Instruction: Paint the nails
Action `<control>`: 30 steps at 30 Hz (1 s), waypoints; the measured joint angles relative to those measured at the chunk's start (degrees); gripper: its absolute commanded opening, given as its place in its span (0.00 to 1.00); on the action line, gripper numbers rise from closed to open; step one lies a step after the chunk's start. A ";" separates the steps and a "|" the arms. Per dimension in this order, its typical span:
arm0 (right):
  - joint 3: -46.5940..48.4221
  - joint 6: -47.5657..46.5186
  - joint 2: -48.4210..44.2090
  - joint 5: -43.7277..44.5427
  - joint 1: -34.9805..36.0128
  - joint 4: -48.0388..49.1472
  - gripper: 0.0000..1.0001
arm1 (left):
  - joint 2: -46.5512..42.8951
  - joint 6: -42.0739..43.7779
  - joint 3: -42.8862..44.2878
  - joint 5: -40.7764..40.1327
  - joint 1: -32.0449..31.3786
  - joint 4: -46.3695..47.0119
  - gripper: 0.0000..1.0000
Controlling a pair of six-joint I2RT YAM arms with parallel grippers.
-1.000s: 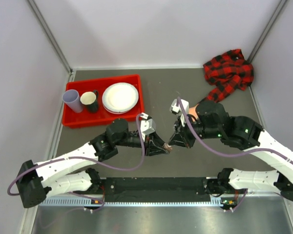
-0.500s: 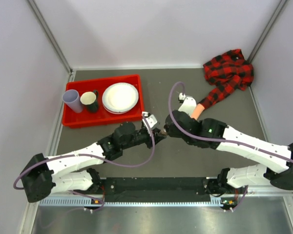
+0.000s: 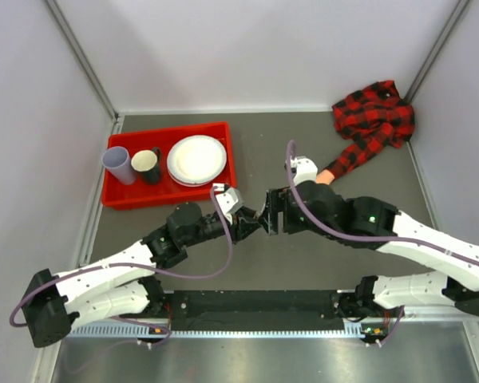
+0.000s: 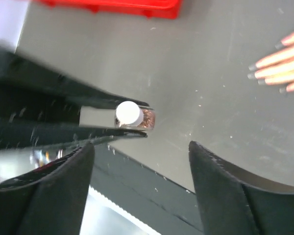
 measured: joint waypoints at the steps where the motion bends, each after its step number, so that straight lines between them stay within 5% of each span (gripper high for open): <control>1: 0.42 -2.47 -1.09 -1.77 -0.28 -0.28 0.88 | -0.44 -0.22 0.37 1.27 0.00 -0.72 0.00; 8: 1.99 -19.74 -7.45 -19.32 -4.72 -0.87 0.85 | -2.08 -4.15 1.09 17.25 0.00 -2.58 0.00; 16: 2.84 -30.80 -6.64 -39.26 -5.22 -2.40 0.51 | 3.74 -10.54 5.11 35.36 0.00 -0.50 0.00; 23: 2.93 -33.57 -6.05 -42.93 -5.22 -3.63 0.31 | 4.28 -12.76 5.49 39.82 0.00 1.49 0.00; 27: 2.91 -34.03 -6.10 -43.04 -5.22 -3.67 0.27 | 4.28 -13.18 5.51 40.70 0.00 1.68 0.00; 30: 2.91 -34.42 -6.10 -43.15 -5.22 -3.67 0.08 | 4.31 -13.18 5.53 40.61 0.00 1.64 0.00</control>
